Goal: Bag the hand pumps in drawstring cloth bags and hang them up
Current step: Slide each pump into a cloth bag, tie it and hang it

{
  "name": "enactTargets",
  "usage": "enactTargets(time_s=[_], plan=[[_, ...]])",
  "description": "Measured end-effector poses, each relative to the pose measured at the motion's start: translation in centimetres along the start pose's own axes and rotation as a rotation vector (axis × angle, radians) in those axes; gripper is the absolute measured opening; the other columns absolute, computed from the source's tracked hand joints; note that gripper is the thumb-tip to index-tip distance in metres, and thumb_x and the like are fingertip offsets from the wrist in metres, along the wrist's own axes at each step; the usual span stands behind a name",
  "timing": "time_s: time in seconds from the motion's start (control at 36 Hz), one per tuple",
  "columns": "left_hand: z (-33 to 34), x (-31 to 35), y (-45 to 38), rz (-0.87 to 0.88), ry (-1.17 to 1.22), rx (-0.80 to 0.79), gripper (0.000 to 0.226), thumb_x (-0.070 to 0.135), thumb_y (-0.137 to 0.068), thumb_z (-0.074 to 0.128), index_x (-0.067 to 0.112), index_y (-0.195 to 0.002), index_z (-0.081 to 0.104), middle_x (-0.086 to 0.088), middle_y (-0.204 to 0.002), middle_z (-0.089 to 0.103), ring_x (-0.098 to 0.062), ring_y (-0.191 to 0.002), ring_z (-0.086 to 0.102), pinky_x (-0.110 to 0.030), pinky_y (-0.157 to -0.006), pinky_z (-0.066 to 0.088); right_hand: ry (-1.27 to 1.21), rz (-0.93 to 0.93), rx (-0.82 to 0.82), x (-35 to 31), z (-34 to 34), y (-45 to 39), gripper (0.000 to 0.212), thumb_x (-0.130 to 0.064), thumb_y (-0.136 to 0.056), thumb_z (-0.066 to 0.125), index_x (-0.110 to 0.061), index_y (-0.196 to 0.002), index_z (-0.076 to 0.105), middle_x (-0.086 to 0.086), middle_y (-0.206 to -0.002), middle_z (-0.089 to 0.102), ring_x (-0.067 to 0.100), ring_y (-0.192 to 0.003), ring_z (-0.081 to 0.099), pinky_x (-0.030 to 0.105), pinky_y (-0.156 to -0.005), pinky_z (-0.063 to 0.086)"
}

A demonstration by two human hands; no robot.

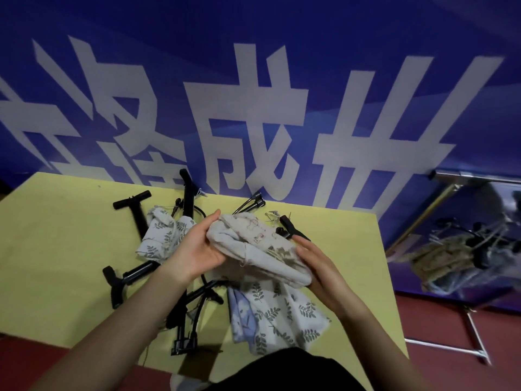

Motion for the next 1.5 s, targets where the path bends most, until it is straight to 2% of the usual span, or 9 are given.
enactTargets(time_s=[0.31,0.5,0.58,0.72,0.86,1.03,1.19,1.28,1.5], plan=[[-2.4,-1.5,-2.0,-0.090,-0.096,0.138,0.030,0.031,-0.089,0.063,0.004,-0.101,0.068,-0.017,-0.098,0.072,-0.030,-0.080,0.072,-0.042,-0.071,0.060,0.712,-0.361,0.204,-2.4,-1.1,1.8,0.030,-0.018,-0.085,0.073,-0.039,-0.105,0.067,-0.031,-0.104,0.065,-0.002,-0.093,0.063,0.021,-0.078,0.052],[-3.1,-1.5,-2.9,-0.019,-0.404,0.089,0.036,0.032,-0.095,0.053,0.000,-0.101,0.067,-0.022,-0.096,0.072,-0.029,-0.083,0.072,-0.035,-0.075,0.059,0.636,-0.475,0.241,-3.4,-1.3,2.5,0.012,-0.017,-0.092,0.064,-0.014,-0.082,0.069,-0.004,-0.084,0.069,0.010,-0.077,0.063,0.023,-0.066,0.049],[-2.9,-0.6,-2.6,0.199,-0.849,-0.006,0.045,0.043,-0.093,0.052,0.004,-0.112,0.067,-0.018,-0.112,0.068,-0.029,-0.106,0.065,-0.039,-0.092,0.053,0.383,-0.293,0.274,-2.3,-2.9,1.6,0.027,-0.025,-0.093,0.061,-0.001,-0.080,0.065,0.013,-0.080,0.065,0.021,-0.076,0.060,0.035,-0.074,0.047],[-1.3,-1.6,-1.4,0.278,-1.513,-0.245,0.046,0.068,-0.073,0.061,0.027,-0.090,0.071,0.004,-0.088,0.070,-0.010,-0.080,0.065,-0.026,-0.077,0.055,-0.444,0.215,0.229,1.2,-4.1,1.0,0.021,-0.022,-0.093,0.053,-0.007,-0.090,0.068,0.011,-0.090,0.071,0.024,-0.078,0.069,0.033,-0.072,0.058],[-0.6,-1.8,-1.4,0.141,-0.836,-0.193,0.053,0.049,-0.070,0.077,0.006,-0.100,0.071,-0.013,-0.099,0.069,-0.025,-0.089,0.063,-0.034,-0.082,0.051,-0.597,0.366,0.123,1.9,-2.3,1.4,0.024,-0.010,-0.078,0.062,0.008,-0.092,0.071,0.021,-0.090,0.071,0.034,-0.069,0.071,0.040,-0.056,0.060],[-1.2,-1.8,-1.7,0.060,0.059,0.001,0.049,0.032,-0.091,0.052,0.002,-0.130,0.055,-0.020,-0.126,0.061,-0.030,-0.117,0.056,-0.043,-0.099,0.045,-0.681,0.351,-0.110,1.8,0.3,0.8,0.072,0.002,-0.049,0.091,0.005,-0.116,0.065,0.024,-0.117,0.064,0.040,-0.097,0.067,0.047,-0.085,0.054],[-0.7,-0.7,-1.3,0.162,0.156,-0.002,0.043,0.024,-0.098,0.038,-0.006,-0.101,0.069,-0.028,-0.100,0.068,-0.034,-0.086,0.070,-0.042,-0.062,0.060,-0.614,0.314,-0.122,2.0,1.7,-0.5,0.062,-0.015,-0.068,0.084,-0.002,-0.124,0.061,0.020,-0.111,0.067,0.036,-0.091,0.069,0.041,-0.072,0.060],[0.4,-0.9,-0.7,0.083,0.047,-0.094,0.037,0.024,-0.080,0.063,-0.003,-0.102,0.072,-0.027,-0.114,0.064,-0.034,-0.099,0.068,-0.048,-0.090,0.053,-0.573,0.313,-0.043,3.2,1.1,-1.7,0.077,0.000,-0.050,0.090,-0.004,-0.121,0.062,0.016,-0.105,0.070,0.031,-0.084,0.070,0.037,-0.070,0.061],[-0.4,0.4,-0.6,0.005,-0.077,-0.127,0.054,0.038,-0.094,0.040,0.000,-0.083,0.077,-0.016,-0.089,0.073,-0.025,-0.083,0.072,-0.035,-0.068,0.059,0.259,0.247,0.335,3.6,-3.3,-5.3,0.008,-0.008,-0.085,0.059,-0.006,-0.088,0.067,0.013,-0.074,0.053,0.022,-0.069,0.049,0.027,-0.063,0.047]])
Point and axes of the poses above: each hand's wrist, its own y-axis away from the middle knuckle, its own z-axis out of the palm, x = y × z, the point moved 8 cm from there along -y, towards the middle knuckle
